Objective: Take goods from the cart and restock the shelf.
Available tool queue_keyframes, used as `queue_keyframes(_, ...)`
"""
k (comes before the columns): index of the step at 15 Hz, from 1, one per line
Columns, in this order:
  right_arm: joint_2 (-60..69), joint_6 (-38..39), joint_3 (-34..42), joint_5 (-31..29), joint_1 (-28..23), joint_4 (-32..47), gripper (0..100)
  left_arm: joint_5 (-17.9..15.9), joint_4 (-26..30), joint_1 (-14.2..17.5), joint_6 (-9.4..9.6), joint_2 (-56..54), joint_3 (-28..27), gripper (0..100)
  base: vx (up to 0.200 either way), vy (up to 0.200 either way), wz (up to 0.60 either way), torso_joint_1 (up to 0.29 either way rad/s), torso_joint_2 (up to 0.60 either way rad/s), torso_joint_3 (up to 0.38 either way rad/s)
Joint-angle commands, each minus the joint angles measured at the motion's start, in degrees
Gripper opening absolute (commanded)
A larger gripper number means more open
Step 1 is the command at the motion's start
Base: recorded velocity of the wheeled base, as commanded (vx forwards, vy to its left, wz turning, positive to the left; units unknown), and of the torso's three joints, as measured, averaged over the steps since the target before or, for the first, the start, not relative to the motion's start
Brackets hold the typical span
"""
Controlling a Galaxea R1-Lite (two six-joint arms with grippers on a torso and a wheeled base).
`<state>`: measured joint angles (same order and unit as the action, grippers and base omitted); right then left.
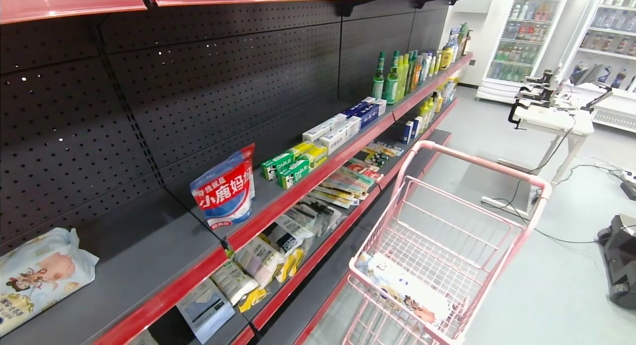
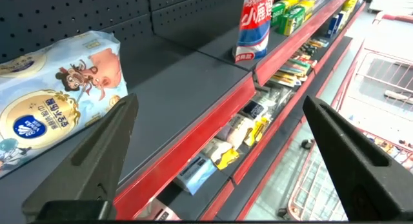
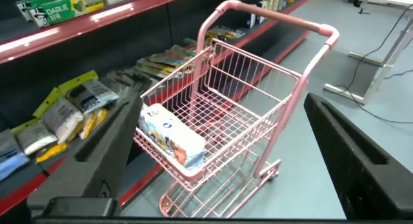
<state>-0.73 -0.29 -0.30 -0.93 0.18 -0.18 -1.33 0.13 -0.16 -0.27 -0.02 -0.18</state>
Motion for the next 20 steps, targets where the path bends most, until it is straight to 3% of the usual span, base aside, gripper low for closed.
queue_keyframes(1, -14.7, 6.5, -15.0, 0.2, 1.5, -0.1, 100, 0.0, 0.0, 0.0, -0.08, 0.0, 0.0, 100, 0.000, 0.000, 0.00, 0.000, 0.00, 0.000)
queue_keyframes(2, -24.9, 14.8, -25.4, 0.6, 1.8, 0.6, 100, 0.0, 0.0, 0.0, -0.08, 0.0, 0.0, 100, 0.000, 0.000, 0.00, 0.000, 0.00, 0.000)
queue_keyframes(3, -26.9, 15.1, -27.3, 0.8, 1.9, 0.7, 100, 0.0, 0.0, 0.0, -0.08, 0.0, 0.0, 100, 0.000, 0.000, 0.00, 0.000, 0.00, 0.000)
queue_keyframes(4, -39.8, 9.1, -31.1, -0.1, 0.8, 1.1, 100, 0.1, 0.0, 0.0, -0.08, 0.0, 0.0, 100, 0.000, 0.000, 0.00, 0.000, 0.00, 0.000)
queue_keyframes(5, -50.9, 6.0, -32.7, -1.4, -3.6, 0.1, 100, 0.0, 0.0, 0.0, -0.08, 0.0, 0.0, 100, 0.000, 0.000, 0.00, 0.000, 0.00, 0.000)
queue_keyframes(6, -61.0, 6.4, -34.8, -0.4, -5.6, -2.5, 100, 0.0, 0.0, 0.0, -0.08, 0.0, 0.0, 100, 0.000, 0.000, 0.00, 0.000, 0.00, 0.000)
queue_keyframes(8, -81.4, 3.6, -36.5, 1.3, -3.6, -8.1, 100, 0.0, 0.0, 0.0, 0.00, 0.0, 0.0, 100, 0.000, 0.000, 0.00, 0.000, 0.00, 0.000)
queue_keyframes(10, -97.1, -1.9, -39.6, 6.5, 1.1, -8.6, 100, 0.0, 0.0, 0.0, 0.00, 0.0, 0.0, 100, 0.000, 0.000, 0.00, 0.000, 0.00, 0.000)
queue_keyframes(14, -115.5, -11.6, -49.3, 12.8, 4.4, -8.5, 100, 0.0, 0.0, 0.0, 0.00, 0.0, 0.0, 100, 0.000, 0.000, 0.00, 0.000, 0.00, 0.000)
queue_keyframes(20, -126.4, -26.2, -52.3, 14.9, 3.7, -8.5, 100, 0.0, 0.0, 0.0, -0.08, 0.0, 0.0, 100, 0.000, 0.000, 0.00, -0.029, 0.07, 0.037)
